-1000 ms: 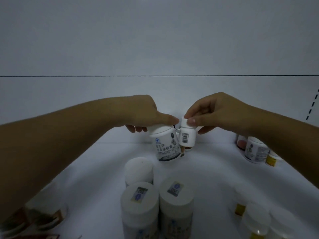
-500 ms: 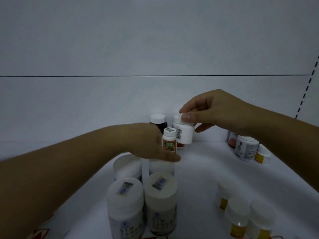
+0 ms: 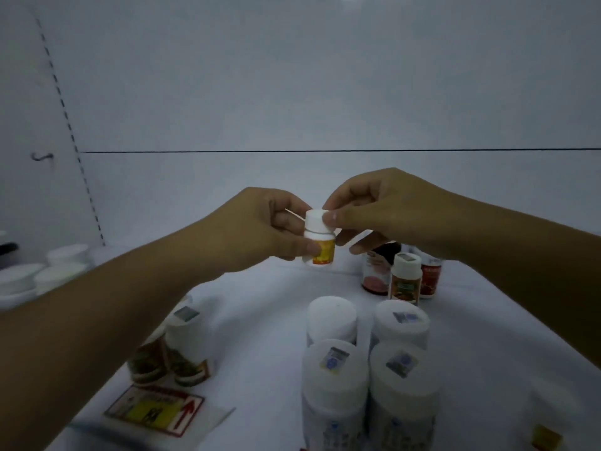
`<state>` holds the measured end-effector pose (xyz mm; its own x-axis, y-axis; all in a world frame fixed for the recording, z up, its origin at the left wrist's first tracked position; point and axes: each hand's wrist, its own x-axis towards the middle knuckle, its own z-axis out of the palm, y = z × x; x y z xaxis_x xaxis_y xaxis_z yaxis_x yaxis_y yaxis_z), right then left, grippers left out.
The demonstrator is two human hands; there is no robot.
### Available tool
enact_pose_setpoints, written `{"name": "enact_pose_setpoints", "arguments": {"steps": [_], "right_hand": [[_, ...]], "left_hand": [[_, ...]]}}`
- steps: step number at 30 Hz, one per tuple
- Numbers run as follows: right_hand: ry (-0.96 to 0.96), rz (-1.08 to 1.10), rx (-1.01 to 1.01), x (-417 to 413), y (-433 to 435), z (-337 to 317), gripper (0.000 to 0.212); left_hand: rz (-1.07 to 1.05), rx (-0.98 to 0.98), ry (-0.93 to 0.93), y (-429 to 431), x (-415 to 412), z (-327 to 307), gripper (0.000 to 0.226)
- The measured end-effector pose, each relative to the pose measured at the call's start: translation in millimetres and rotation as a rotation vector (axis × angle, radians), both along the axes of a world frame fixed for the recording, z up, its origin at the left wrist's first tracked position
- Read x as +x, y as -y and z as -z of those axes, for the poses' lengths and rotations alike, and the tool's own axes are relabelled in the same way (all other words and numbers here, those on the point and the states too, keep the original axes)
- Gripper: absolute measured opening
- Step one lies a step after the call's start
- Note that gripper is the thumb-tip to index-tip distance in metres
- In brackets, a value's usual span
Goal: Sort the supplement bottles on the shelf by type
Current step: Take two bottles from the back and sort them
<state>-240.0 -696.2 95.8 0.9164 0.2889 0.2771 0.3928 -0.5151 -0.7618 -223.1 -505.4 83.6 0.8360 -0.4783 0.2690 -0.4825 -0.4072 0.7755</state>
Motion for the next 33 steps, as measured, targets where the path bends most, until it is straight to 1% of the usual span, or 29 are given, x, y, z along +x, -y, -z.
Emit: {"name": "enact_pose_setpoints", "arguments": {"steps": [3, 6, 10, 13, 17, 19, 21, 23, 28, 33], "right_hand": [[-0.002, -0.034, -0.020, 0.1, -10.0, 3.4, 0.013], [0.002, 0.022, -0.026, -11.5, -1.5, 7.0, 0.013], [-0.003, 0.163, -0.016, -41.2, 41.2, 7.3, 0.013], [-0.018, 0.234, -0.012, -73.1, 82.1, 8.0, 0.015], [-0.004, 0.281, -0.024, -119.7, 127.5, 18.4, 0.015], [0.015, 0.332, -0.026, -138.2, 146.4, 29.2, 0.015], [0.019, 0.388, -0.031, -150.4, 161.1, 41.8, 0.015], [-0.018, 0.431, -0.049, -155.6, 169.8, 54.7, 0.016], [-0.224, 0.414, -0.077, -148.5, 171.5, 86.0, 0.017], [-0.302, 0.400, -0.094, -139.4, 168.4, 103.8, 0.011]], "left_hand": [[-0.026, 0.025, 0.014, -8.3, -1.8, 7.1, 0.032], [-0.047, 0.089, 0.095, 4.4, -7.3, 8.6, 0.029], [-0.054, 0.120, 0.219, 54.2, -25.9, 8.7, 0.024], [-0.023, 0.122, 0.277, 99.8, -49.5, 15.3, 0.029], [0.047, 0.032, 0.341, 148.6, -87.8, 40.2, 0.036], [0.112, 0.033, 0.308, 163.8, -101.4, 55.8, 0.032], [0.166, 0.021, 0.182, 170.4, -109.4, 68.6, 0.038], [0.185, -0.001, 0.089, 170.2, -112.4, 76.0, 0.039], [0.120, 0.074, 0.079, 171.1, -111.9, 85.7, 0.038], [0.135, 0.135, 0.090, 173.9, -113.5, 85.8, 0.037]]}}
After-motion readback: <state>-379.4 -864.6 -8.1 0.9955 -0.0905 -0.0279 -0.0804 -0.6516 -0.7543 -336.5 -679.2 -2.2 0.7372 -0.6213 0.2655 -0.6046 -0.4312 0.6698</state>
